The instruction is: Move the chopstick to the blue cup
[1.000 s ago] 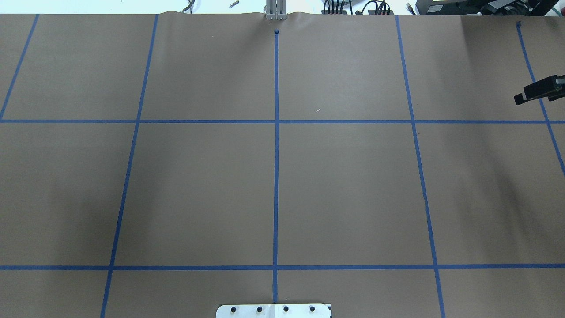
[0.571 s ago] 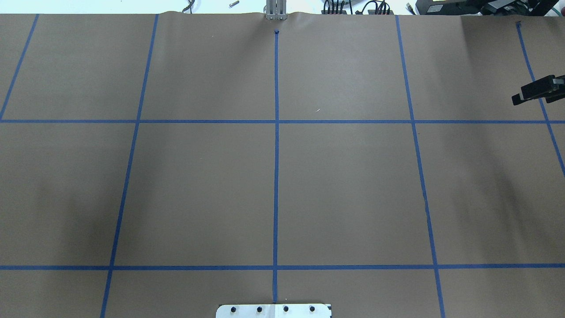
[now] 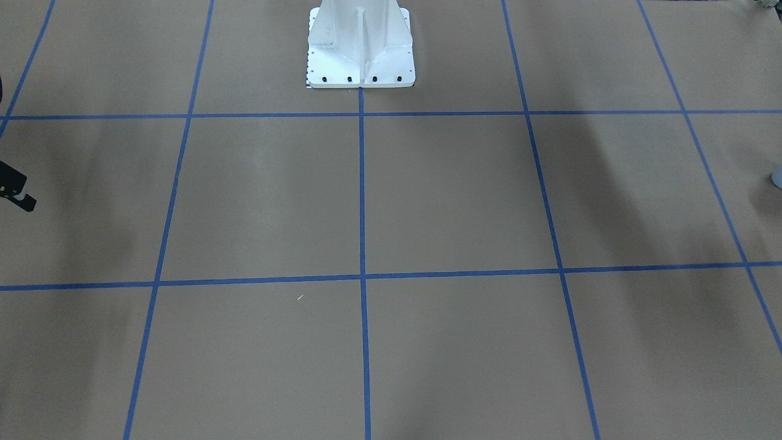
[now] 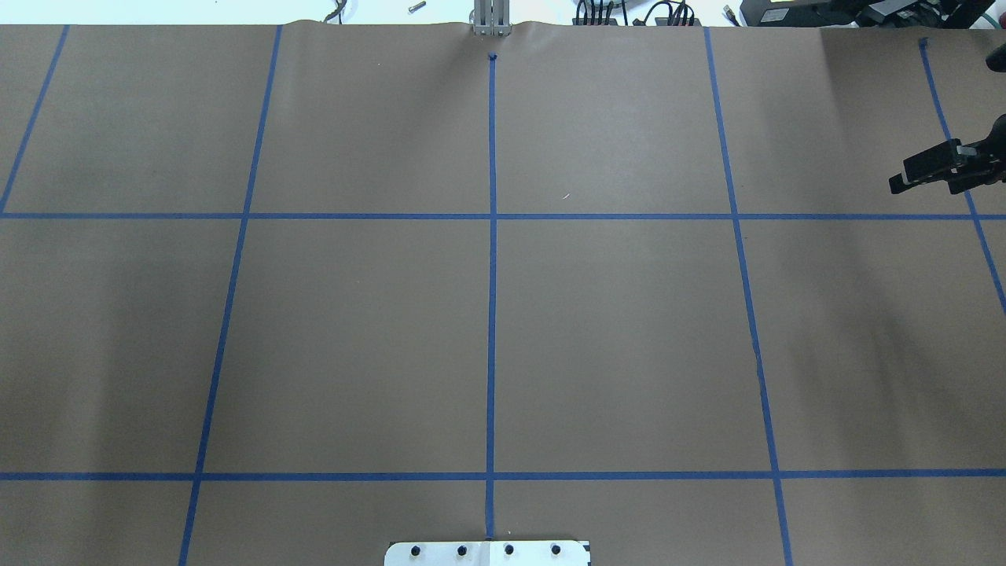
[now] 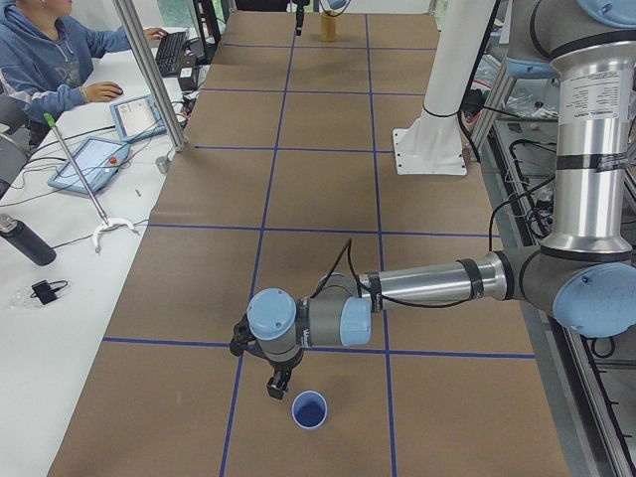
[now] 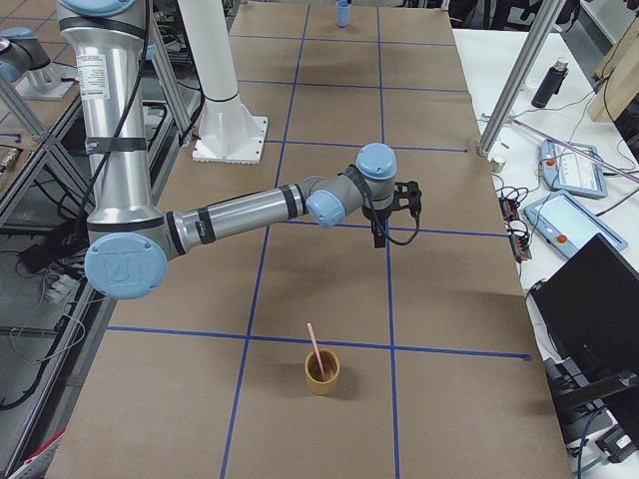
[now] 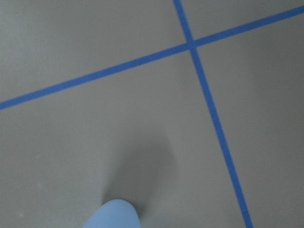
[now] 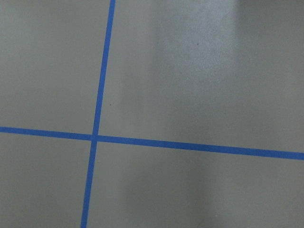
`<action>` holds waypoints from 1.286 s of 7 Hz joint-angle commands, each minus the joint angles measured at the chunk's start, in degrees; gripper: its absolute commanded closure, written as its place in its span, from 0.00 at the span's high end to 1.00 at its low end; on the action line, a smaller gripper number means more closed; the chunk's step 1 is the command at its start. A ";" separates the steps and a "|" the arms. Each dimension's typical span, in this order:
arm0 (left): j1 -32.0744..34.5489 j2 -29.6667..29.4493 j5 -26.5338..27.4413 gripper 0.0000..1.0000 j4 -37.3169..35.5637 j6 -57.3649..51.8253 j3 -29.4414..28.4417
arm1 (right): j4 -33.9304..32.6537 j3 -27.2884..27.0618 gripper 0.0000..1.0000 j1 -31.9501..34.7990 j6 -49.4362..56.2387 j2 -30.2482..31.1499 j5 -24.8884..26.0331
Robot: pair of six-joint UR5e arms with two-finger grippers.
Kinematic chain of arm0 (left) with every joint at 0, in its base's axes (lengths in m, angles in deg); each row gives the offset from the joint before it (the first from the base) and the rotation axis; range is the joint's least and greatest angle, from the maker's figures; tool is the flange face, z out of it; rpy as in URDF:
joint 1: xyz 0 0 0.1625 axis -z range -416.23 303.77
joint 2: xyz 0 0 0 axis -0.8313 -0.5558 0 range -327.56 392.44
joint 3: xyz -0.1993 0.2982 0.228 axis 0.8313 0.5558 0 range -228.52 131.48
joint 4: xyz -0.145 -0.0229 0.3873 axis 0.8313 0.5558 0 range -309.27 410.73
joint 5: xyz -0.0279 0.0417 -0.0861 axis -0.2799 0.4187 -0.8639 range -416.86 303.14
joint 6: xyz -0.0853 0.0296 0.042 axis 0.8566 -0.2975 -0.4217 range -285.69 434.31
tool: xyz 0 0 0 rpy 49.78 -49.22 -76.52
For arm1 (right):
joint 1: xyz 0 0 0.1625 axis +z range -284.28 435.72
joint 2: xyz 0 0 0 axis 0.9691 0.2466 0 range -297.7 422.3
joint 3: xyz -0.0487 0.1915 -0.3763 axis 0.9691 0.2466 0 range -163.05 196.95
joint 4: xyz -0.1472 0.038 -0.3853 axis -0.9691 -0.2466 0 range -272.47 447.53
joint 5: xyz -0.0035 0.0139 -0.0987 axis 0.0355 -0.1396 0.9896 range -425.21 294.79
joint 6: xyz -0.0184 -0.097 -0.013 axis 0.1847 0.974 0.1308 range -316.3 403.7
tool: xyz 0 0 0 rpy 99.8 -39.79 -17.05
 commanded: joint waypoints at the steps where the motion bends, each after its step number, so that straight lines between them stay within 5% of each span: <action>1: -0.03 0.81 0.08 0.98 11.54 9.13 -6.48 | 0.03 -0.09 1.00 -0.86 -1.89 -0.15 0.12; 9: -0.56 5.99 -3.08 0.98 11.93 17.15 0.08 | 2.49 -0.44 1.00 -2.70 -5.59 0.29 2.57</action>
